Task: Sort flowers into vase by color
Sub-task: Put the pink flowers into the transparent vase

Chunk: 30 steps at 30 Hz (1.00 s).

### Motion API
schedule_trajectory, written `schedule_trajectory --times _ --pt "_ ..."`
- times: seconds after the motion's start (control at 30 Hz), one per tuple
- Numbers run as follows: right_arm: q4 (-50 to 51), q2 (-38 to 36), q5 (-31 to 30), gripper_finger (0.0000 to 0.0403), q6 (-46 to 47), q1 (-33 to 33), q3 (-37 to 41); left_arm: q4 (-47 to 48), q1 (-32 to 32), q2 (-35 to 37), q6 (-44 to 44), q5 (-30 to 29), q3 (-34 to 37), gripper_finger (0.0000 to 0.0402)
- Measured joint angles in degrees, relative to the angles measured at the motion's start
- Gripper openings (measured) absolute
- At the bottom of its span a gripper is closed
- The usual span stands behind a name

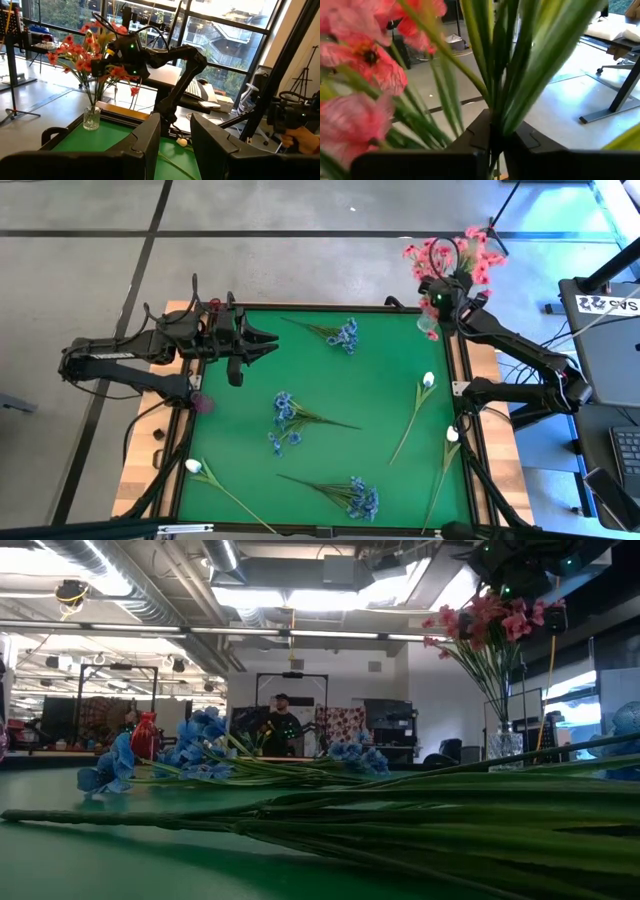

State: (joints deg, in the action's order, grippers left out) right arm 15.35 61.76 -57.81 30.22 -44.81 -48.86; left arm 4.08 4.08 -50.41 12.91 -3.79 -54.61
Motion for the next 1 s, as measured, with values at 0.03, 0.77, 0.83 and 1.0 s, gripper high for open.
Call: schedule_trajectory --times 0.03,0.77,0.83,1.0 --pt "0.3 0.0 0.0 0.0048 0.1 0.4 0.0 0.0 0.0 0.0 0.0 0.0 0.0 0.0105" --pt "2.8 -5.5 7.5 0.0238 1.3 2.0 -2.3 -0.3 0.0 0.0 0.0 0.0 0.0 0.0105" --pt "3.0 -5.5 7.5 0.0238 1.3 2.0 -3.6 -0.3 0.0 0.0 0.0 0.0 0.0 0.0105" --pt "7.5 -5.5 8.4 0.0239 4.1 2.0 -7.9 -0.3 0.0 0.0 0.0 0.0 0.0 0.0105"
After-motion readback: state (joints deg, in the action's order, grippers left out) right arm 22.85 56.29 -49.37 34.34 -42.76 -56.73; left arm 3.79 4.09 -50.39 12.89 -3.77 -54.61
